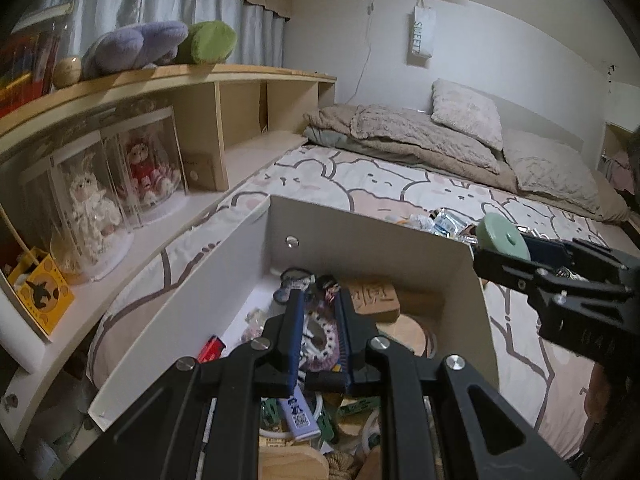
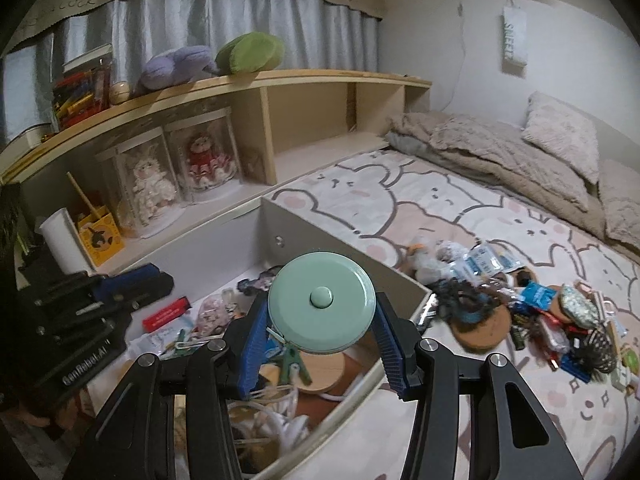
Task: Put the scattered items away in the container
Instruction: 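Lower the lighter and tape measure into the white box with both grippers, then open the right gripper to drop the tape measure while the left gripper lowers the lighter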
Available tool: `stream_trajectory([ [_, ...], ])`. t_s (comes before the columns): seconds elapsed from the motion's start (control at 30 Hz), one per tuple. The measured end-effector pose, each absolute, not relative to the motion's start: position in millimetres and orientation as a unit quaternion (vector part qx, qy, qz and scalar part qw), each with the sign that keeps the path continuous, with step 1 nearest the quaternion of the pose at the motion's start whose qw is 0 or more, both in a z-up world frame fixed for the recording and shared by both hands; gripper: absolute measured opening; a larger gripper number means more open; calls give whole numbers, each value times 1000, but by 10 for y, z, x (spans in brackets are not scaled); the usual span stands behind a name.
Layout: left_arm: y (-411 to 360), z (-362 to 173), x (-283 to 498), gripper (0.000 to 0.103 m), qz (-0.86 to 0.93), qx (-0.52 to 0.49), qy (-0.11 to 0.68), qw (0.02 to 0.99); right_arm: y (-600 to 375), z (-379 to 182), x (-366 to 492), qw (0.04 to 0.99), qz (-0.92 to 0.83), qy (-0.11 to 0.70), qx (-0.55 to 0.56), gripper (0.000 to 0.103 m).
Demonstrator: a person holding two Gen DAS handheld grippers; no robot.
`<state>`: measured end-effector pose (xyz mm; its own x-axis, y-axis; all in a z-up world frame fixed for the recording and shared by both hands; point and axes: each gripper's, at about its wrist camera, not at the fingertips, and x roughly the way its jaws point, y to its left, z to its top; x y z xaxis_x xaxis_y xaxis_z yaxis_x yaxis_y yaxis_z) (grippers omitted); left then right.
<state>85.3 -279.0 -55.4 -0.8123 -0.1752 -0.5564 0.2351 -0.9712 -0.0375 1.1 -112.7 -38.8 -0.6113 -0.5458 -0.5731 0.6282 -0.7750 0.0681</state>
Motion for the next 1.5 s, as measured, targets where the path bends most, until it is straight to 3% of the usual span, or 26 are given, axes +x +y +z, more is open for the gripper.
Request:
stream_trajectory([
  [0.43,-2843,-745,946,16,-944,304,81,104,-1438,-544,-411,362,-834,107,402,51],
  [0.8,-2830,-776,957,16,-943,306,91,93,-1704,-919,-671,346,-782,234,464,51],
  [1.2,-2841,-798,939,16,-942,309,102,84,-1787,-1105,-754,295,-766,337,461,51],
  [1.23,-2847,-801,933,16,-942,309,103,83,-1783,-1096,-754,295,-767,340,457,52],
  [1.33,-2862,-818,918,16,-940,312,106,83,-1771,-1047,-753,298,-771,339,449,90],
  [1.5,-2875,-822,904,16,-940,314,108,83,-1788,-929,-711,307,-781,323,438,91],
])
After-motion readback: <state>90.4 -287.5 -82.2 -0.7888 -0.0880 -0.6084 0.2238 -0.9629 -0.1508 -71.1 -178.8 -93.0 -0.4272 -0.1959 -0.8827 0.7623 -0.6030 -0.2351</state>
